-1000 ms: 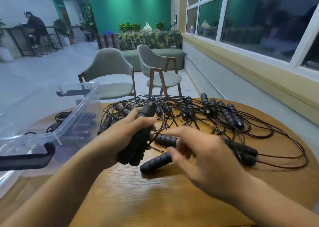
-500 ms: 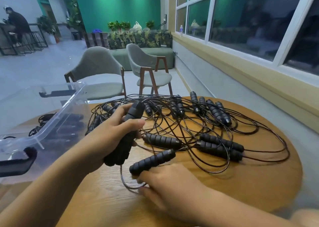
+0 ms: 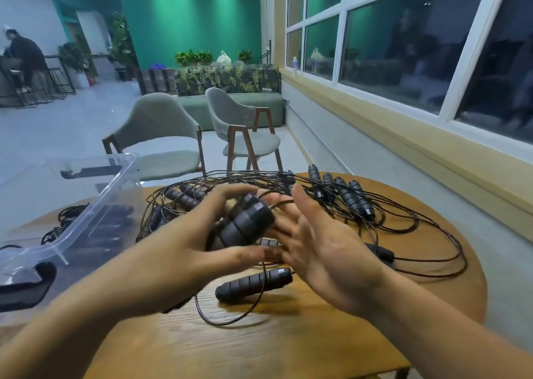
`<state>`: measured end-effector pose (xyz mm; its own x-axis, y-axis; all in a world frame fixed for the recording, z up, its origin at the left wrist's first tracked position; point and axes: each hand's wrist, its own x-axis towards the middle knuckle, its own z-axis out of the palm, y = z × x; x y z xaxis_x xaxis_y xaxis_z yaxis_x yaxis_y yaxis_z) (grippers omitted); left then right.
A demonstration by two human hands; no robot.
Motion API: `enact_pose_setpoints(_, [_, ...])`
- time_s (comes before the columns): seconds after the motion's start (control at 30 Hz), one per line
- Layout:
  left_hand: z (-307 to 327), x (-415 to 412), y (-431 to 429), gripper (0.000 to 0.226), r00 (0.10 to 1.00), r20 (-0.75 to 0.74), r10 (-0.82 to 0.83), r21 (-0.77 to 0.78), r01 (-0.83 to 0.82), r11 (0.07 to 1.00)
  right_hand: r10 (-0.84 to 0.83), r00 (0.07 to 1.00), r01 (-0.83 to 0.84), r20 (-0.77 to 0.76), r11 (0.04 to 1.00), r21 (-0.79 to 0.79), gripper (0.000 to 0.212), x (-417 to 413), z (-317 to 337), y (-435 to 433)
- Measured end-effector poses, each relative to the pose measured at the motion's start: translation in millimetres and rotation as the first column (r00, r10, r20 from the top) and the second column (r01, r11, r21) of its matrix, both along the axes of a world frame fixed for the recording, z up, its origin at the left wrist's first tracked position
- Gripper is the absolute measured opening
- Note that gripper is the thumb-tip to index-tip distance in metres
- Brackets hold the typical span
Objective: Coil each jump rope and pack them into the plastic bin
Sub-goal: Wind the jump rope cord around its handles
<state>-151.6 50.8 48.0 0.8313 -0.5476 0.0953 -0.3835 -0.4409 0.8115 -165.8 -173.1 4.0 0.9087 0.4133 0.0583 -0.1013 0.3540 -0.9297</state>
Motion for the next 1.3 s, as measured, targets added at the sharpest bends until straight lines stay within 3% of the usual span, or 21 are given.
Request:
enact_pose_setpoints(0.2, [-13.2, 4.3, -50.7, 0.092, 0.972, 0.173, 0.16, 0.005, -0.163, 0.987, 0.028, 0.996, -0.023, -0.088, 0.998, 0.055, 0.06, 2.6, 20.7, -6.4])
enact_pose_setpoints(0.37, [-5.4, 13.2, -86.0, 0.081, 0.974, 0.063, 0.218, -0.193, -0.202, 0.96, -0.061, 0.996, 0.064, -0.057, 0.996, 0.06, 0.056, -2.3, 22.1, -10.9])
enact_pose_setpoints(0.47, [-3.2, 19.8, -103.2, 0.069, 0.969, -0.155, 0.194, -0.337, -0.237, 0.911, -0.095, 0.994, 0.097, -0.062, 0.994, 0.042, 0.048, -9.7, 24.8, -15.4])
enact_pose_setpoints(0.53, [-0.5, 23.6, -114.1, 0.077, 0.946, -0.278, 0.169, -0.406, -0.275, 0.872, -0.108, 0.993, 0.11, -0.053, 0.993, 0.037, 0.054, -13.1, 25.4, -19.4])
enact_pose_setpoints(0.63, [9.2, 28.9, -128.2, 0.079, 0.948, -0.229, 0.22, -0.345, -0.291, 0.892, -0.123, 0.992, 0.122, -0.005, 0.991, -0.046, 0.065, -15.9, 27.6, -27.6])
enact_pose_setpoints(0.7, [14.0, 36.3, -133.8, 0.077, 0.94, -0.264, 0.216, -0.299, -0.293, 0.908, -0.134, 0.99, 0.137, 0.03, 0.983, -0.119, 0.061, -17.3, 33.3, -37.0])
enact_pose_setpoints(0.77, [15.2, 45.0, -136.2, 0.089, 0.945, -0.292, 0.145, -0.315, -0.238, 0.919, -0.151, 0.988, 0.156, 0.041, 0.969, -0.191, 0.057, -16.3, 40.3, -48.9])
enact_pose_setpoints(0.9, [15.4, 53.5, -145.7, 0.104, 0.969, -0.234, 0.08, -0.309, -0.152, 0.939, -0.154, 0.988, 0.143, -0.004, 0.925, -0.352, 0.043, -10.8, 55.4, -73.5])
enact_pose_setpoints(0.97, [17.3, 55.8, -153.4, 0.112, 0.974, -0.217, 0.067, -0.286, -0.13, 0.949, -0.174, 0.985, 0.15, -0.017, 0.89, -0.432, 0.046, -8.5, 63.6, -86.1])
enact_pose_setpoints(1.03, [20.1, 60.7, -158.6, 0.095, 0.98, -0.191, 0.065, -0.312, -0.123, 0.942, -0.183, 0.982, 0.15, -0.036, 0.889, -0.433, 0.06, -7.5, 73.7, -99.3])
enact_pose_setpoints(1.1, [22.5, 65.7, -161.7, 0.067, 0.978, -0.18, 0.109, -0.441, -0.179, 0.879, -0.162, 0.986, 0.131, -0.046, 0.909, -0.397, 0.072, -6.9, 86.2, -114.4])
enact_pose_setpoints(1.2, [18.8, 82.0, -166.2, 0.025, 0.969, -0.124, 0.216, -0.558, -0.248, 0.792, -0.125, 0.992, 0.112, -0.008, 0.916, -0.385, 0.077, -8.8, 107.6, -133.5])
enact_pose_setpoints(1.3, [13.7, 96.8, -176.8, 0.058, 0.995, -0.034, 0.089, -0.474, -0.095, 0.875, -0.092, 0.995, 0.103, 0.047, 0.91, -0.401, 0.075, -9.8, 130.8, -146.1])
